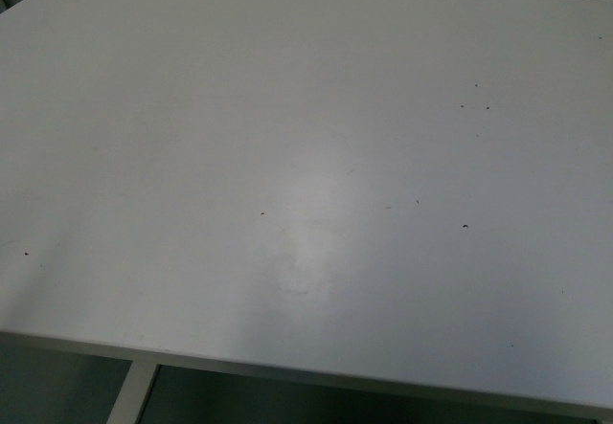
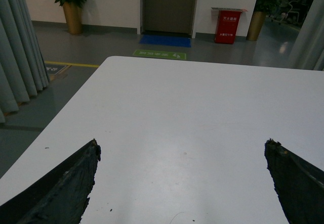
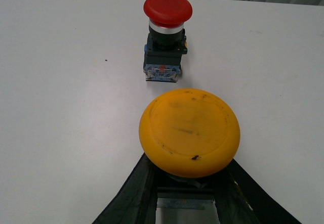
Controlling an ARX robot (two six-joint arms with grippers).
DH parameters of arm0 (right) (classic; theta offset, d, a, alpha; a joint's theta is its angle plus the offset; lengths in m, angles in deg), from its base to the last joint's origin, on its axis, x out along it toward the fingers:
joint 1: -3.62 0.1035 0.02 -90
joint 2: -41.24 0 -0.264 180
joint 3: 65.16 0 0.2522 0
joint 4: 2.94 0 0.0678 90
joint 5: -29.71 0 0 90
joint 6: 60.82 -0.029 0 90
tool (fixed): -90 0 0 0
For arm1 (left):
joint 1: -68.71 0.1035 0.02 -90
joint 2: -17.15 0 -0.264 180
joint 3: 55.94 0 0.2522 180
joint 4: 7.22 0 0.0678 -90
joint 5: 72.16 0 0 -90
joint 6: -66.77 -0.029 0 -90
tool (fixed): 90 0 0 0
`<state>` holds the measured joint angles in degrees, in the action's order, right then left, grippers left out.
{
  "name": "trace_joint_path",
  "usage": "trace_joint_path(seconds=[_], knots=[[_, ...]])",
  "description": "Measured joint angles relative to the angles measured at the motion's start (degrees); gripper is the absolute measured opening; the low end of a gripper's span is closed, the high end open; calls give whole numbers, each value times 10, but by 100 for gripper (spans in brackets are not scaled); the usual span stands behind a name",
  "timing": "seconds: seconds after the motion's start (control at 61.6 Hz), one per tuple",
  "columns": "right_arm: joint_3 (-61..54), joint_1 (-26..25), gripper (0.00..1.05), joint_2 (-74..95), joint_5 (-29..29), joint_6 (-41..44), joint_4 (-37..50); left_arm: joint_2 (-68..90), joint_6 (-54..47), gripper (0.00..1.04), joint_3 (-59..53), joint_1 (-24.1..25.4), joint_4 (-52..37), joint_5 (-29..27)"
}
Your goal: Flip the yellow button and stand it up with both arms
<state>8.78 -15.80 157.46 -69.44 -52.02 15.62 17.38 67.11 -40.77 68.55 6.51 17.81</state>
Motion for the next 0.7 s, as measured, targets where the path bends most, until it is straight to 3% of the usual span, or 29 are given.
trace_joint_path(seconds=[0.698], knots=[[15, 0, 23, 24, -1, -7, 5, 0, 0, 98, 0, 0, 0, 0]])
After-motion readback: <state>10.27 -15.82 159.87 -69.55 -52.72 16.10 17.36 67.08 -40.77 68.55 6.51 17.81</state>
